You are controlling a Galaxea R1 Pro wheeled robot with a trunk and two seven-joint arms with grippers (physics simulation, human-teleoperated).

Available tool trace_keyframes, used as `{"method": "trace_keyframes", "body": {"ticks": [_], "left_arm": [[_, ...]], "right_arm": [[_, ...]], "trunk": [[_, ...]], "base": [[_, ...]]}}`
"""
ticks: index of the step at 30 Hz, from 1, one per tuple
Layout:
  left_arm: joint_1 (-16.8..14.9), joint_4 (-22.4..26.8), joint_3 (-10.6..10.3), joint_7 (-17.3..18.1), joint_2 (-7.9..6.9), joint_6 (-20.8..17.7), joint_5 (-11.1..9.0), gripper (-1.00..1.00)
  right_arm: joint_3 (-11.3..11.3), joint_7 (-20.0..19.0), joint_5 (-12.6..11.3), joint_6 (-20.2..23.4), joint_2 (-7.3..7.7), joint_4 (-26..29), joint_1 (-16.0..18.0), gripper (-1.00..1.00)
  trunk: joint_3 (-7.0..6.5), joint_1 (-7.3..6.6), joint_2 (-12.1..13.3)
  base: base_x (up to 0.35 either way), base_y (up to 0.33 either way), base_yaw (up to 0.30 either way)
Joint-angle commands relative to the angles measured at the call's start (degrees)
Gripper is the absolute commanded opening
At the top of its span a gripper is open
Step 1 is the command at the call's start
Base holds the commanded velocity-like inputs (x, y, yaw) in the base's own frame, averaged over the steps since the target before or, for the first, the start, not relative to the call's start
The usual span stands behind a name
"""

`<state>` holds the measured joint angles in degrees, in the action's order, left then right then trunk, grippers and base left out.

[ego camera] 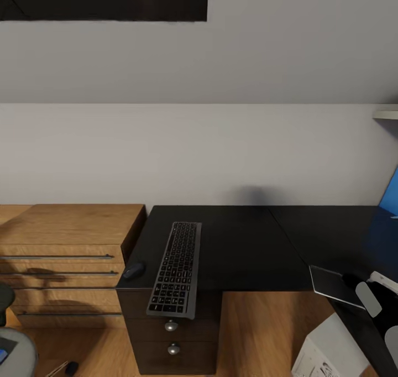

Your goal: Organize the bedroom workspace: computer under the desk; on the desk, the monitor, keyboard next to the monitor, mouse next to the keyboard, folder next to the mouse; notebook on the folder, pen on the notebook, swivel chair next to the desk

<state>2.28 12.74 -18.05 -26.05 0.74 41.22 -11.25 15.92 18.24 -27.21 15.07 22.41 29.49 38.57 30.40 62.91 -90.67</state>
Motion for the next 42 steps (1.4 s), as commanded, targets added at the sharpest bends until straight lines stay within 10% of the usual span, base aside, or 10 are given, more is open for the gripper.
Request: {"method": "trace_keyframes", "body": {"ticks": [1, 17, 42], "left_arm": [[0.01, 0.09, -0.50, -0.22, -0.03, 0.10, -0.53, 1.00], [0.01, 0.09, -0.56, -0.22, 0.01, 0.12, -0.53, 1.00], [0.01, 0.09, -0.50, -0.22, -0.03, 0.07, -0.53, 1.00]], "right_arm": [[-0.01, 0.30, -0.48, 0.23, 0.00, 0.13, 0.01, 1.00], [-0.01, 0.24, -0.40, -0.14, 0.00, 0.16, 0.01, 1.00], [-0.16, 0.21, 0.05, -3.98, -0.39, 0.20, 0.01, 1.00]], "trunk": [[0.05, -0.01, -0.03], [0.05, -0.01, -0.03], [-3.18, -3.96, 7.19]], "base": [[-0.065, 0.044, 0.000], [-0.013, 0.009, 0.000], [0.000, 0.000, 0.000]]}}
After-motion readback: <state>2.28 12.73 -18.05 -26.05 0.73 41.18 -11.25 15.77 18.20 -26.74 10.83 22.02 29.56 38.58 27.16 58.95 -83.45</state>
